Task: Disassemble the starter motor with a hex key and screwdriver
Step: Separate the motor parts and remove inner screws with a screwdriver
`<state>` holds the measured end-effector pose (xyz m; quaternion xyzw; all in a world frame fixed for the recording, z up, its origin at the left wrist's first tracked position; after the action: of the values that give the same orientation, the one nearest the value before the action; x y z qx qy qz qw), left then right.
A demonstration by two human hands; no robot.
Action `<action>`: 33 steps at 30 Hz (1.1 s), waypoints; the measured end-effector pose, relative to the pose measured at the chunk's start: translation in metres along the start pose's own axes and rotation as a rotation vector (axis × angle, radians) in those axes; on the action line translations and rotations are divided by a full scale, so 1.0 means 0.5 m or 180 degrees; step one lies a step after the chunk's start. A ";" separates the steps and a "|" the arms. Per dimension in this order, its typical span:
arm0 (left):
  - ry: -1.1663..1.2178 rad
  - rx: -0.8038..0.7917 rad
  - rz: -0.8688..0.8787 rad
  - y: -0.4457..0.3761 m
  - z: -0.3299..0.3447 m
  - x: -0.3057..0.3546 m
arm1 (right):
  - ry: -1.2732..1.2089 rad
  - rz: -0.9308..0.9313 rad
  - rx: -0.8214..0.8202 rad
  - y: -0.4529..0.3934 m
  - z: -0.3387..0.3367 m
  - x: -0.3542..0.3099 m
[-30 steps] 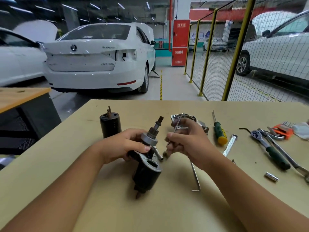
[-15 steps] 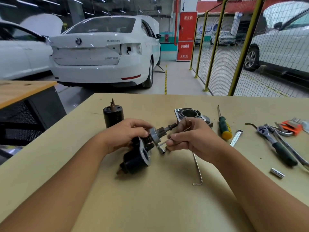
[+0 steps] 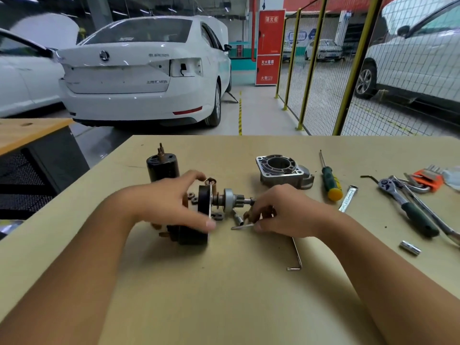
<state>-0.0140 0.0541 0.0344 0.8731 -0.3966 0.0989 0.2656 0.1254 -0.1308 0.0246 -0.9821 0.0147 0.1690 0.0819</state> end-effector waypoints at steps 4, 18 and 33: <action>0.0009 -0.0391 0.0358 0.009 0.025 0.011 | -0.0107 0.0002 0.0117 -0.009 0.012 -0.014; 0.0438 0.0397 0.0489 -0.004 0.014 0.039 | -0.1081 0.0112 0.0664 -0.023 0.021 -0.031; 0.1003 0.0170 0.0386 -0.010 0.013 0.044 | -0.1306 0.0236 0.1108 -0.024 0.022 -0.055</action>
<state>0.0041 0.0392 0.0355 0.8281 -0.3992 0.2609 0.2947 0.0964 -0.1171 0.0255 -0.8972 0.0627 0.3624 0.2446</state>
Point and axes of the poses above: each hand's wrist, its own y-axis away from the middle knuckle, its own z-axis out of the palm, x = y × z, the point moved 6 cm from there along -y, towards the middle knuckle, and after that the axes turned 15 degrees about -z, right-handed, at the moved point
